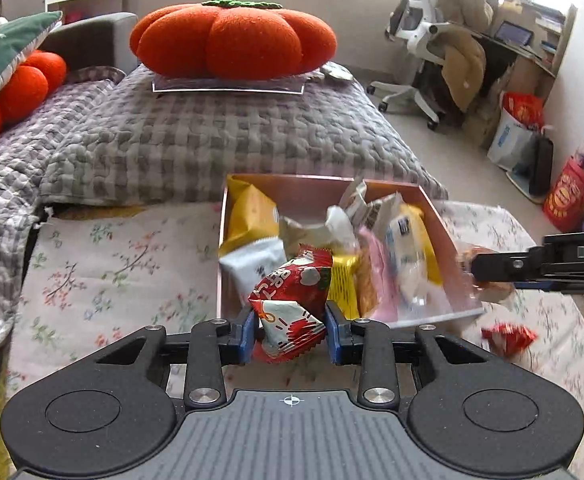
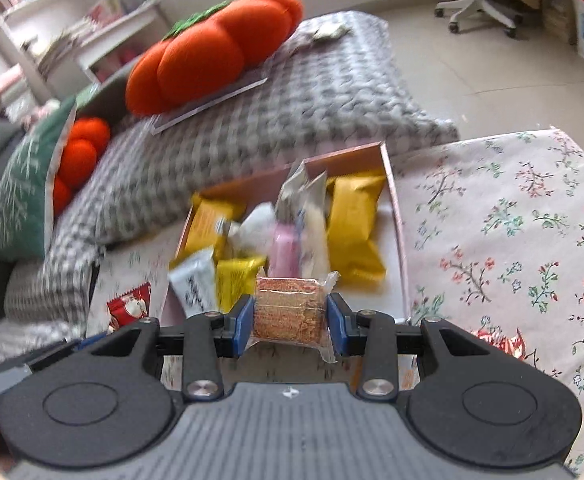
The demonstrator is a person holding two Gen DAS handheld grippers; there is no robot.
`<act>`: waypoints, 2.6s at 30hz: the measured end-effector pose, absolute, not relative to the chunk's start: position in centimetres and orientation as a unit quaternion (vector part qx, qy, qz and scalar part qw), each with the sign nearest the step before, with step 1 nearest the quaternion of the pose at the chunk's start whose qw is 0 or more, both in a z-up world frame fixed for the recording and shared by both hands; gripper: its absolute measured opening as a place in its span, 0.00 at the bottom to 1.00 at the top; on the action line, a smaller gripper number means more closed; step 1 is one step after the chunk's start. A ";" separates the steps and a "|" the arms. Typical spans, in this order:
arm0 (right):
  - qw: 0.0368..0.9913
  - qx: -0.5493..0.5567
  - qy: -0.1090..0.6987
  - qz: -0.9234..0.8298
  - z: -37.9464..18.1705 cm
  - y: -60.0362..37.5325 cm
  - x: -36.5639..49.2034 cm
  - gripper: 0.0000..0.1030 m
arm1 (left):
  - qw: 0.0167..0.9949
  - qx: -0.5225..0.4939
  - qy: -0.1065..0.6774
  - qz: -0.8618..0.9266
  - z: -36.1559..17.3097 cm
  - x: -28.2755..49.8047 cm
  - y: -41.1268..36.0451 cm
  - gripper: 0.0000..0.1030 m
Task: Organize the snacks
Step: 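Carry the red candy and wafer square into the box and open both grippers, then grasp the chocolate truffle with the left gripper while the right gripper grasps a red candy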
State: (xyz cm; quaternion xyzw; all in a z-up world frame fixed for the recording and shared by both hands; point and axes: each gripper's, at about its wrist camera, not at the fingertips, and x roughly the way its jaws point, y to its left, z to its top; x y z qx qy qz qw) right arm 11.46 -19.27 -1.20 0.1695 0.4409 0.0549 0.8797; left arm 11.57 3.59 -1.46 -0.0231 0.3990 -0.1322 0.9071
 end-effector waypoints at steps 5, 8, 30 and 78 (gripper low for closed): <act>0.882 0.206 0.423 0.039 -1.4 -21.6 12.2 0.35 | 0.908 -0.036 0.397 -0.128 -2.5 13.6 3.3 0.31; 0.878 0.207 0.430 0.036 -2.2 -22.0 12.6 0.35 | 0.905 -0.041 0.403 -0.130 -3.4 14.5 3.0 0.31; 0.892 0.167 0.421 0.010 -2.1 -21.8 12.8 0.45 | 0.918 -0.052 0.379 -0.107 -3.4 15.2 4.0 0.57; 0.848 0.009 0.529 -0.040 -6.1 -25.5 10.9 0.64 | 0.825 0.115 0.486 -0.264 -7.6 5.1 -5.6 0.64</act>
